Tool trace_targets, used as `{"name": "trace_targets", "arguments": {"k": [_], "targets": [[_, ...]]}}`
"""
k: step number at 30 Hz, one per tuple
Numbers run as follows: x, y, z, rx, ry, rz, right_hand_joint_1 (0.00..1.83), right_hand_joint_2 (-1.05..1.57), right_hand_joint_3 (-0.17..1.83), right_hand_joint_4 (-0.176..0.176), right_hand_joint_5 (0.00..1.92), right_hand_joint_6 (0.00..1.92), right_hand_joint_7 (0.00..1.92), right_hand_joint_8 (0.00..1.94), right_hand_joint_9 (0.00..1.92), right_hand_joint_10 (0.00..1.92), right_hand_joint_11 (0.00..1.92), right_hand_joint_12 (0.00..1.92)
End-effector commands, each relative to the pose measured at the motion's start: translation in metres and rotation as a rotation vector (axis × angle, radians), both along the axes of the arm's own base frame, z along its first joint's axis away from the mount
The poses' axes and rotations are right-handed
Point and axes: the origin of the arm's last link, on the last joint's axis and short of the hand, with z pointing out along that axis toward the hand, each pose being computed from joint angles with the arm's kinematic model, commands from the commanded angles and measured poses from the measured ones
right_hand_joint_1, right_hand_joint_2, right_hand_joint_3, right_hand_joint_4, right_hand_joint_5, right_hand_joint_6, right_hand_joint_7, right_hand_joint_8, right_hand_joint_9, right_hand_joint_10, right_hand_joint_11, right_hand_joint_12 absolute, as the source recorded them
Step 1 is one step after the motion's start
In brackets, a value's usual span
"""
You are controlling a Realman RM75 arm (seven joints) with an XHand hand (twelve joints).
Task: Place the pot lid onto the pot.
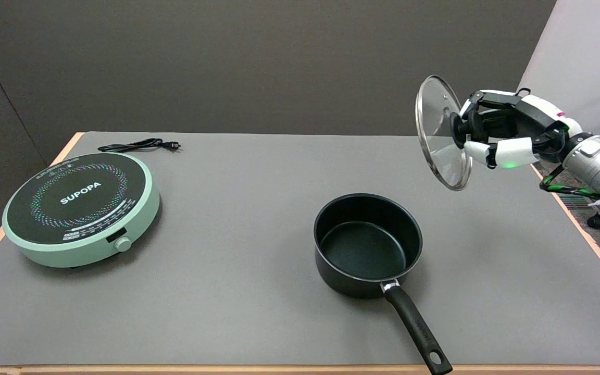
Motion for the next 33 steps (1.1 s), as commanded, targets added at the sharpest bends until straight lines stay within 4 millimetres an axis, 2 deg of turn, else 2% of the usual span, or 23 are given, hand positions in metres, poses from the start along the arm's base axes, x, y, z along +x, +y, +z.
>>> {"name": "trace_targets", "arguments": {"k": [1, 7, 13, 22, 27, 33], "targets": [[-0.012, 0.011, -0.019, 0.019, -0.255, 0.059, 1.37, 0.77, 0.80, 0.176, 0.56, 1.52, 0.90, 1.40, 0.80, 1.69, 0.64, 1.38], [-0.017, 0.017, -0.022, 0.021, -0.344, 0.043, 1.37, 0.77, 0.80, 0.176, 0.57, 1.51, 0.91, 1.39, 0.81, 1.69, 0.67, 1.35], [-0.025, 0.031, -0.015, -0.029, -0.354, 0.003, 1.37, 0.77, 0.81, 0.176, 0.57, 1.52, 0.90, 1.39, 0.81, 1.70, 0.67, 1.37], [-0.027, 0.032, -0.019, 0.025, -0.103, -0.078, 1.37, 0.77, 0.81, 0.176, 0.57, 1.53, 0.90, 1.40, 0.80, 1.71, 0.67, 1.40], [-0.032, 0.033, -0.025, 0.063, -0.072, -0.088, 1.37, 0.77, 0.81, 0.176, 0.56, 1.53, 0.90, 1.40, 0.80, 1.72, 0.67, 1.42], [-0.036, 0.035, -0.042, 0.129, -0.020, -0.053, 1.37, 0.77, 0.81, 0.176, 0.56, 1.54, 0.89, 1.41, 0.80, 1.73, 0.67, 1.45]]}}
